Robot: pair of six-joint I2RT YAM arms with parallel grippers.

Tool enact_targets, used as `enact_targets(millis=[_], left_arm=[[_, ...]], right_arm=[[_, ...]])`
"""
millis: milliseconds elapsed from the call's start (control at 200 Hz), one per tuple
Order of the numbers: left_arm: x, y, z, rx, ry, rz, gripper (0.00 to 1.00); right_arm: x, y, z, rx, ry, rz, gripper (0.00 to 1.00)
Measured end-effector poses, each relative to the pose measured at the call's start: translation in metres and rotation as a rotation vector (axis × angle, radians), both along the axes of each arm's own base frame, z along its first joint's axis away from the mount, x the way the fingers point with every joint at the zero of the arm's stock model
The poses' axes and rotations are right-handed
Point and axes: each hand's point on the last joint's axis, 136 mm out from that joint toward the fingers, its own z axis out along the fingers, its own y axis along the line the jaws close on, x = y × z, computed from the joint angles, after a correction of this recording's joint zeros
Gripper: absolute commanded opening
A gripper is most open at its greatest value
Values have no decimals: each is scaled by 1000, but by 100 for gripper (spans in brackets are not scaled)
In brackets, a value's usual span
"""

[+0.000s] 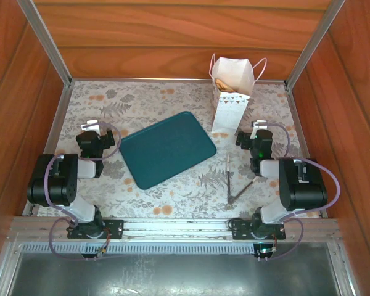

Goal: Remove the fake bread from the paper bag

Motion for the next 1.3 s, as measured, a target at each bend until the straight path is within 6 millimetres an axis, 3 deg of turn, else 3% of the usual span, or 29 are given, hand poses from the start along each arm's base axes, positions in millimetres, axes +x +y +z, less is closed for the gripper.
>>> enact_targets(millis=[805,1139,1214,1304], left_arm=[[1,-2,6,-3,-12,-16,100],[-4,1,38,6,-51,3,100],[-4,1,59,-2,-82,11,100],[1,-1,98,-36,-160,14,100]], right_arm=[[0,0,0,0,0,0,100],[0,0,0,-2,4,2,100],[0,0,4,-4,21,2,100],[4,-2,28,-5,-3,-10,100]])
